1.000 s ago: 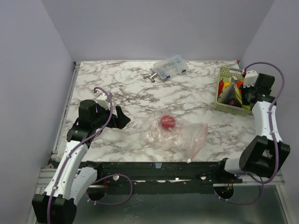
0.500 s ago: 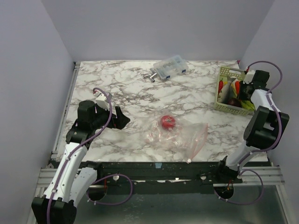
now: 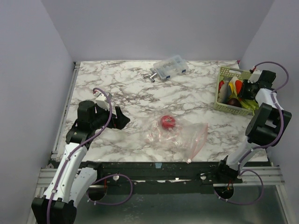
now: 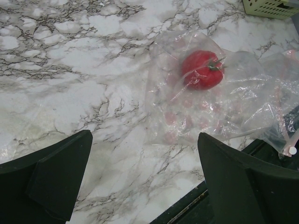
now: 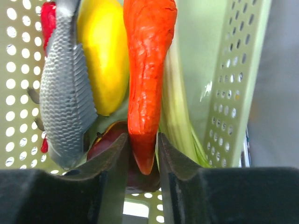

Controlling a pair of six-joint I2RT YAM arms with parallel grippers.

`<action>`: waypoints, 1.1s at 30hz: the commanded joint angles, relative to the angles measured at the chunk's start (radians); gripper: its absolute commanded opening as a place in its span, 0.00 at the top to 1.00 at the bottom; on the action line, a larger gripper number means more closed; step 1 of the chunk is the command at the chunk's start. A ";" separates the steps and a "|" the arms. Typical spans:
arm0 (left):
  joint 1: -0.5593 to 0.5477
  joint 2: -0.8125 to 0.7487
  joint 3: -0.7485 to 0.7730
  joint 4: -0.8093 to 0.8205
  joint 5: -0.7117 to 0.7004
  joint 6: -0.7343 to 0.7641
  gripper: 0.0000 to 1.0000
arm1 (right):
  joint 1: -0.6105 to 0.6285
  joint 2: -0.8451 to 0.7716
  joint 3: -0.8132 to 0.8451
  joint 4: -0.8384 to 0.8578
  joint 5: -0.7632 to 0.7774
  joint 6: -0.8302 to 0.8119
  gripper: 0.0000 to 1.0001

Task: Open the zip-top bag and remove the fake food
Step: Place the fake vegetable in the bin, then pick up the fake vegetable from the zipper food storage bag.

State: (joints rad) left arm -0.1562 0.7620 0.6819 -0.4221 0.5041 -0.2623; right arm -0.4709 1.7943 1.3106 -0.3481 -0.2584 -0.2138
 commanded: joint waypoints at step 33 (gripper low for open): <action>0.032 0.100 -0.021 0.048 0.076 -0.043 0.01 | 0.001 -0.646 -0.405 -0.162 -0.570 -0.330 0.28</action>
State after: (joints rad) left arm -0.1368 0.8608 0.6792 -0.4057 0.5354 -0.2867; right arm -0.4698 1.2057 0.9539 -0.4206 -0.6796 -0.4641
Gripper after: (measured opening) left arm 0.984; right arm 0.718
